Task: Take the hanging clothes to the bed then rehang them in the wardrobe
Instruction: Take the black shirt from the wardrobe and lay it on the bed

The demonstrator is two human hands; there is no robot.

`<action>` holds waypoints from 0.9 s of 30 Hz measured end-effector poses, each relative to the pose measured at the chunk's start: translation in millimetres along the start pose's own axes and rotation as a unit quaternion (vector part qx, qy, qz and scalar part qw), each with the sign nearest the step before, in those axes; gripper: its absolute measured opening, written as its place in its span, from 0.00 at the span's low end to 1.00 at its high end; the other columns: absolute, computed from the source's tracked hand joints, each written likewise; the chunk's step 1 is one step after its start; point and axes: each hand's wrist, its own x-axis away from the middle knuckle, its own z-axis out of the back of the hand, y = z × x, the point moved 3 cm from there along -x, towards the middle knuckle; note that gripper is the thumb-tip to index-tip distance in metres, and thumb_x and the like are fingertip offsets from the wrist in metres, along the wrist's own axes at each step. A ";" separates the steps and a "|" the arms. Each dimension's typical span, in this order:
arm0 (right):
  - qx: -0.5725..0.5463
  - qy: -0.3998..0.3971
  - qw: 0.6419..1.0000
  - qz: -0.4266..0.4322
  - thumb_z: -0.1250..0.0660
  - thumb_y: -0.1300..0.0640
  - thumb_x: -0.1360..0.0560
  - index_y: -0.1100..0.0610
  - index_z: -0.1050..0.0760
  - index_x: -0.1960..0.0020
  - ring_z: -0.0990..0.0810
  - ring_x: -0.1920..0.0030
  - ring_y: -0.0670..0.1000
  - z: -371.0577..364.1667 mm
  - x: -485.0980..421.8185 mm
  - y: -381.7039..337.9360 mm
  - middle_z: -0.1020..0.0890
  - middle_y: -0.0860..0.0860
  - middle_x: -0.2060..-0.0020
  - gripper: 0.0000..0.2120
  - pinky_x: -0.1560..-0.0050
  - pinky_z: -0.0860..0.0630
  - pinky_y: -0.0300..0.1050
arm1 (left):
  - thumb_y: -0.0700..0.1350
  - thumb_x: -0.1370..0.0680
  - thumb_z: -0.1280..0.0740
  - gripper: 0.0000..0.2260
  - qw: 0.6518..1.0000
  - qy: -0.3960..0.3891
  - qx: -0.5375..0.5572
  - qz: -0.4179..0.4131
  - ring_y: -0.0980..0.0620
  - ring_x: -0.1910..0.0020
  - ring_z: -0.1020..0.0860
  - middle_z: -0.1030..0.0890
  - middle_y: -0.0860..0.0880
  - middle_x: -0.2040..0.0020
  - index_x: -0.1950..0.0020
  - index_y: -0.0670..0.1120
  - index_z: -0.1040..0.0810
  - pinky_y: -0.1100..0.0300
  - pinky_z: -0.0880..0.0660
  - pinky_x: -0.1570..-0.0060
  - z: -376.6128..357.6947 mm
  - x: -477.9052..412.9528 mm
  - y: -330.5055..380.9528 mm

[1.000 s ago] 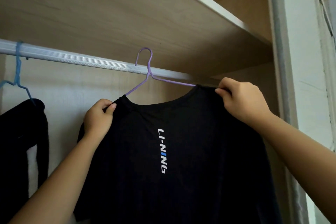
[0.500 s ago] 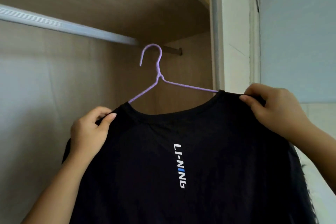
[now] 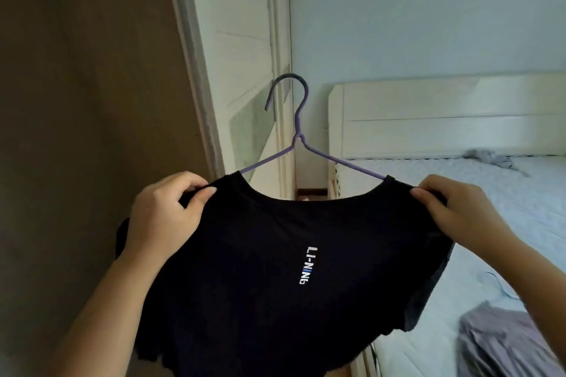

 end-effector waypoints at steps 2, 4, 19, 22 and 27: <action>0.007 0.005 0.999 -0.036 0.37 0.57 0.24 0.59 0.25 0.61 0.23 0.66 0.51 16.7 26.3 32.3 0.21 0.52 0.70 0.09 0.64 0.30 0.43 | 0.39 0.30 0.28 0.03 0.998 -0.041 0.041 0.015 0.55 0.64 0.24 0.21 0.52 0.66 0.61 0.41 0.20 0.64 0.29 0.64 -23.2 9.5 28.4; 0.014 0.013 0.997 -0.069 0.37 0.57 0.24 0.58 0.25 0.62 0.24 0.66 0.49 34.0 54.1 60.0 0.22 0.50 0.70 0.09 0.65 0.31 0.40 | 0.39 0.30 0.28 0.02 0.989 -0.105 0.084 0.057 0.53 0.64 0.23 0.21 0.55 0.66 0.61 0.43 0.20 0.68 0.29 0.64 -44.0 21.6 56.9; 0.145 0.107 0.946 -0.271 0.33 0.56 0.27 0.64 0.22 0.60 0.25 0.64 0.57 161.2 341.0 113.8 0.22 0.57 0.68 0.11 0.61 0.35 0.39 | 0.44 0.28 0.29 0.03 0.902 -0.328 0.277 -0.052 0.55 0.63 0.23 0.22 0.55 0.65 0.61 0.48 0.21 0.67 0.29 0.61 -110.3 122.1 252.9; 0.197 0.152 0.912 -0.328 0.35 0.52 0.29 0.65 0.24 0.64 0.28 0.68 0.56 188.3 416.2 99.2 0.25 0.57 0.71 0.15 0.63 0.35 0.30 | 0.48 0.29 0.29 0.10 0.868 -0.380 0.311 -0.071 0.58 0.66 0.24 0.22 0.56 0.68 0.68 0.55 0.26 0.62 0.29 0.62 -111.4 150.9 297.7; 0.244 0.199 0.864 -0.392 0.43 0.41 0.32 0.64 0.24 0.64 0.26 0.67 0.58 244.0 531.9 85.4 0.23 0.60 0.71 0.25 0.62 0.35 0.38 | 0.55 0.29 0.31 0.12 0.809 -0.452 0.361 -0.104 0.57 0.68 0.24 0.21 0.53 0.71 0.67 0.49 0.24 0.61 0.30 0.65 -105.3 210.4 369.0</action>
